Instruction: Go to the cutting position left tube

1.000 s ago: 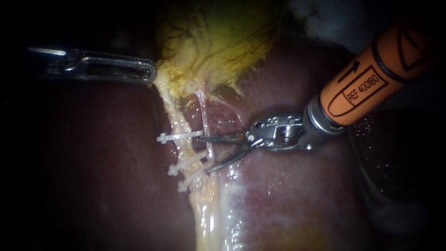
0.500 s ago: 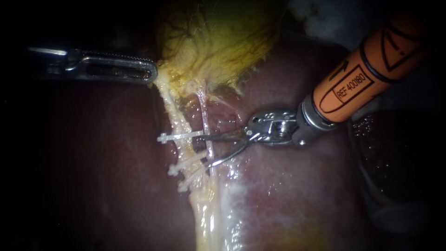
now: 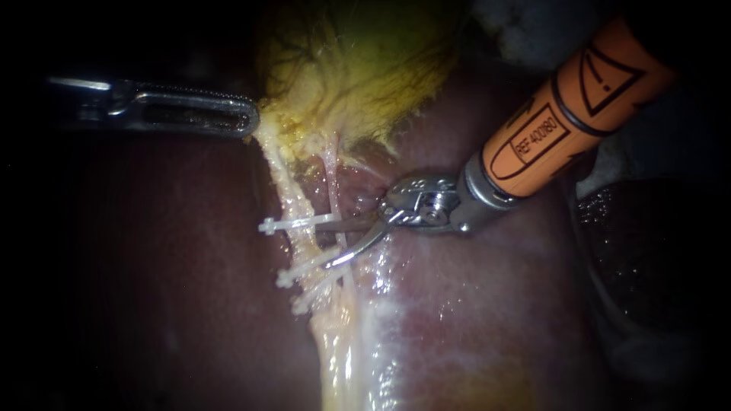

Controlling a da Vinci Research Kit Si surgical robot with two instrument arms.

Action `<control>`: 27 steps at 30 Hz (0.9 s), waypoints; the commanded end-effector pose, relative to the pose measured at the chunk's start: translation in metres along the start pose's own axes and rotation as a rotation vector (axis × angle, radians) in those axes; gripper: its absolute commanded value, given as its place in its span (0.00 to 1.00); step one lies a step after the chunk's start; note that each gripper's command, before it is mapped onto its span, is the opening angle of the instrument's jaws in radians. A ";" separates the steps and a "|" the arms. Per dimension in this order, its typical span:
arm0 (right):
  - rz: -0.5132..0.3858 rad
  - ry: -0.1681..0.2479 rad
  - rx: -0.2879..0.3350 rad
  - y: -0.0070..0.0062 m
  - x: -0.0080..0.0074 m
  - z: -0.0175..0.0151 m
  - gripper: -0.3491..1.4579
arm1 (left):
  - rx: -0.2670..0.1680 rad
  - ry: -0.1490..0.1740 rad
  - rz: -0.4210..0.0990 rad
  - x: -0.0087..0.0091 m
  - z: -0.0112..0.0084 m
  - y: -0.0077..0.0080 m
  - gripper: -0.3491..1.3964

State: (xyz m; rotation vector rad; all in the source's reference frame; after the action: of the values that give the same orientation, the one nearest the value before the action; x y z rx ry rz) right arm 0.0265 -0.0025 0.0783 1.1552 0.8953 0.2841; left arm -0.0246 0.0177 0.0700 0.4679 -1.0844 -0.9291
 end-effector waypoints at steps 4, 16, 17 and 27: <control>0.019 0.034 0.051 0.0003 0.0005 0.0005 0.91 | 0.000 0.000 0.000 0.0000 0.0000 0.0000 0.00; 0.030 0.103 0.157 0.0005 0.0021 0.0023 0.91 | 0.000 0.000 0.000 0.0000 0.0000 0.0000 0.00; 0.029 0.103 0.161 0.0005 0.0022 0.0024 0.91 | 0.000 0.000 0.000 0.0000 0.0000 0.0000 0.00; 0.021 0.151 0.214 0.0004 0.0035 0.0042 0.88 | 0.000 0.000 0.000 0.0000 0.0000 0.0000 0.00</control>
State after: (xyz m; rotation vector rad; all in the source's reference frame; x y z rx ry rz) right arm 0.0321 -0.0031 0.0775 1.3614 1.0716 0.2995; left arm -0.0245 0.0178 0.0700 0.4680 -1.0843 -0.9290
